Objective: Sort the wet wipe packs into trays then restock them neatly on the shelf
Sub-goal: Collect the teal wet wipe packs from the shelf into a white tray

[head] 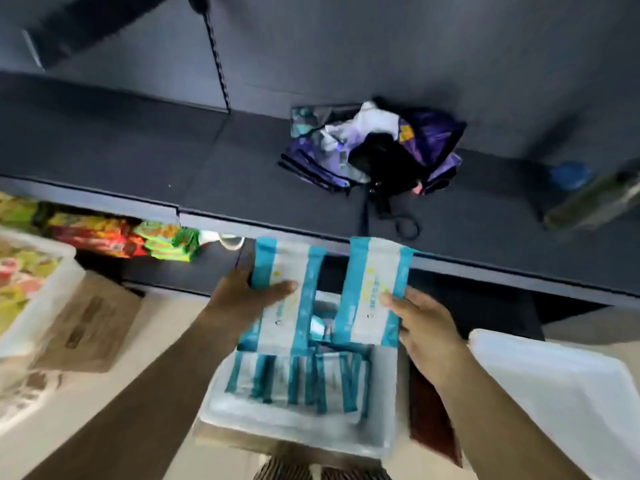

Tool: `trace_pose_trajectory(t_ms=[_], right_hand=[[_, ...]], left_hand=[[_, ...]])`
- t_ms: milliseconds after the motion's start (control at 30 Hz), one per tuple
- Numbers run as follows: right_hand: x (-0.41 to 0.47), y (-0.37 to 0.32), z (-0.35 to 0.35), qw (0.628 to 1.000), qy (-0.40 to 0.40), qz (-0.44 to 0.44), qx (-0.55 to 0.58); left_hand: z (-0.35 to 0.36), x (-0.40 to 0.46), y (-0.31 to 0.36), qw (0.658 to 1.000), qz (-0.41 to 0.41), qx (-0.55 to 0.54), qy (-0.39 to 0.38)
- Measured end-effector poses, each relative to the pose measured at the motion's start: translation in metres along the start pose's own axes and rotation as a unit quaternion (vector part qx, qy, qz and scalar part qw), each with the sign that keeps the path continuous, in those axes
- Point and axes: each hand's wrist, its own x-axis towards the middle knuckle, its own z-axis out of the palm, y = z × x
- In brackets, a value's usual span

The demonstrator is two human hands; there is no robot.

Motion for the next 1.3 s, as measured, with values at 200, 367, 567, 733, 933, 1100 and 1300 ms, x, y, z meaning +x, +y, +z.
trace_pose_trajectory(t_ms=[200,367,567,733,933,1100,1300], right_hand=[[0.063,0.135,-0.038,0.980,0.073,0.142,-0.117],[0.117,0.208,-0.059,0.949,0.136,0.154,-0.238],[0.167,0.274,-0.068,0.904,0.159,0.160,-0.363],[0.174,0.307,-0.069,0.889,0.200,0.181,-0.371],[0.168,0.285,-0.059,0.926,0.178,0.090,-0.320],[0.196,0.268,-0.008,0.958,0.004,0.022,-0.287],[0.241,0.262,0.027,0.923,-0.019,-0.015,-0.383]], left_hand=[[0.011,0.025,-0.163,0.972,-0.220,-0.029,0.072],[0.040,0.054,-0.251,0.952,-0.284,-0.036,0.105],[0.083,0.087,-0.307,0.951,-0.293,-0.051,0.083],[0.107,0.100,-0.324,0.962,-0.271,0.023,0.037],[0.114,0.101,-0.328,0.966,-0.223,0.135,0.009],[0.093,0.099,-0.315,0.949,-0.194,0.247,0.010],[0.063,0.092,-0.306,0.954,-0.179,0.242,0.003]])
